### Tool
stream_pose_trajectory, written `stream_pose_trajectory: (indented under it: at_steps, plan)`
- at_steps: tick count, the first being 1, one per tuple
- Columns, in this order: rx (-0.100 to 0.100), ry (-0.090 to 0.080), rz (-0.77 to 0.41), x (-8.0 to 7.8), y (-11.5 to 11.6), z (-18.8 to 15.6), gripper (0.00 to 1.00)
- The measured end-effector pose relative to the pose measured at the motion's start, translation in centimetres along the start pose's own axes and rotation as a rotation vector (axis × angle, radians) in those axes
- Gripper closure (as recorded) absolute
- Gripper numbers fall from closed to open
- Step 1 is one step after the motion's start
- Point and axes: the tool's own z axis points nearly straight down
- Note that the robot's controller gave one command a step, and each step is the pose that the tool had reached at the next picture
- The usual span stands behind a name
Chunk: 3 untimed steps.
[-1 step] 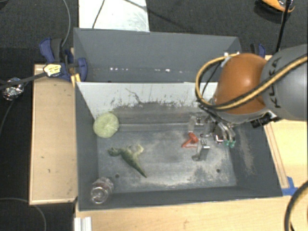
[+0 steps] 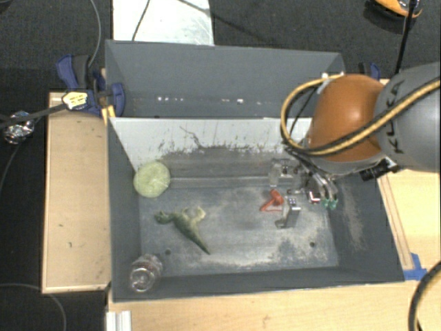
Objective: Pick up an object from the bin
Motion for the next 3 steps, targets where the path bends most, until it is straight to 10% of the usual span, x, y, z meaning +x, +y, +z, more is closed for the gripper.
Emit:
stream_pose_trajectory:
  at_steps: [1,2,3]
  plan:
    - [-0.001,-0.004,0.125,-0.9,-0.9,1.8,0.0]
    - [0.0,-0.001,0.09,-0.9,-5.9,8.2,1.0]
    - [0.0,0.0,0.089,-0.9,-5.9,8.3,0.0]
